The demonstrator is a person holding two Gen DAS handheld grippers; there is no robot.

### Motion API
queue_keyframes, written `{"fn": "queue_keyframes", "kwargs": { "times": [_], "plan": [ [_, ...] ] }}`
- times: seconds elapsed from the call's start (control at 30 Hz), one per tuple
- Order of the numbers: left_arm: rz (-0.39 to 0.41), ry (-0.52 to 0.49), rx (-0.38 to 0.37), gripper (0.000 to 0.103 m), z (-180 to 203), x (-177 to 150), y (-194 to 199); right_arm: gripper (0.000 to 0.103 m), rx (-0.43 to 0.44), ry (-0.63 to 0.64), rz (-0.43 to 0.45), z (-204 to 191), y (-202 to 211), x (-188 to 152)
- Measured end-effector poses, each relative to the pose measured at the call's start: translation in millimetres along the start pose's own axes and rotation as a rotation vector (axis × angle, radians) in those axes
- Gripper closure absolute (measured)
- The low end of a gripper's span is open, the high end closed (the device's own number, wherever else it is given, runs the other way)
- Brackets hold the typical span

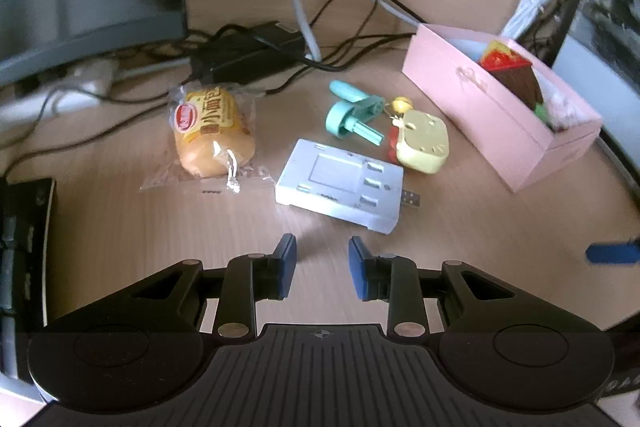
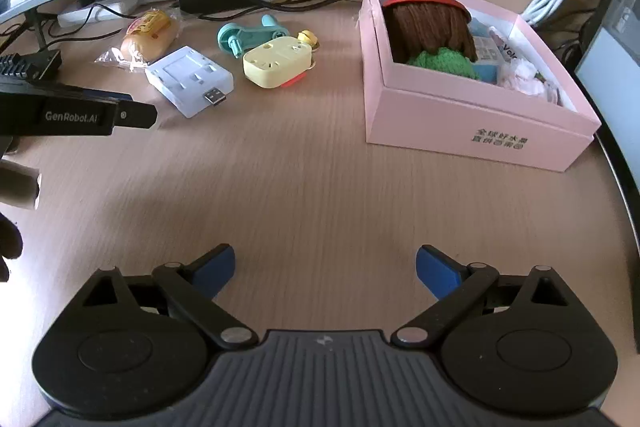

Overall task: Organize objects
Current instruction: 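Grasp the wrapped bread bun with the left gripper, then grasp the white charger with the right gripper while the left holds the bun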

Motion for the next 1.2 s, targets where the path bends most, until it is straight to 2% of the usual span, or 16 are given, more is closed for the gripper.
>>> {"fn": "queue_keyframes", "kwargs": {
  "times": [0.07,0.1,0.17,0.2,0.37,0.4,0.5,0.57,0.73,0.87,0.97,1.07,1.2],
  "plan": [
    [0.053,0.108,-0.004,0.071,-14,9,11,0.005,-0.002,0.005,0.011,-1,3,0],
    [0.103,0.144,0.028,0.071,-20,16,17,0.005,-0.002,0.01,0.02,-3,7,-1],
    [0.167,0.187,0.069,0.071,-30,32,22,0.005,0.0,0.017,0.03,-4,10,-2],
    [0.175,0.202,0.084,0.071,-35,40,19,0.005,0.0,0.018,0.034,-5,12,-2],
    [0.099,0.204,0.164,0.071,-52,66,-18,0.005,-0.01,0.013,0.045,-6,19,-7],
    [0.082,0.198,0.175,0.068,-53,67,-25,0.005,-0.011,0.01,0.045,-6,21,-9],
    [0.086,0.155,0.185,0.049,-54,71,-39,0.005,-0.017,0.004,0.044,-3,26,-14],
    [0.074,0.148,0.18,0.045,-53,71,-45,0.005,-0.022,-0.006,0.039,0,28,-17],
    [0.063,0.161,0.17,0.044,-54,76,-50,0.005,-0.037,-0.019,0.044,5,35,-22],
    [0.067,0.135,0.174,0.045,-52,73,-50,0.005,-0.038,-0.003,0.058,3,39,-20],
    [0.039,0.137,0.162,0.049,-49,68,-41,0.005,-0.04,0.05,0.095,-2,44,-11],
    [0.023,0.162,0.119,0.05,-45,46,-21,0.005,-0.016,0.097,0.166,-9,51,11],
    [0.007,0.182,0.103,0.051,-36,3,16,0.006,0.042,0.166,0.253,-19,48,47]
  ]
}}
Point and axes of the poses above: each gripper's, at about its wrist camera, not at the fingertips, and y roughly against the way its jaws point, z to its right, x to its top, the point moved 4 cm from there along -y, roughly the way its jaws point, and after that the axes turned 10 degrees about x, right-handed, at the moved point
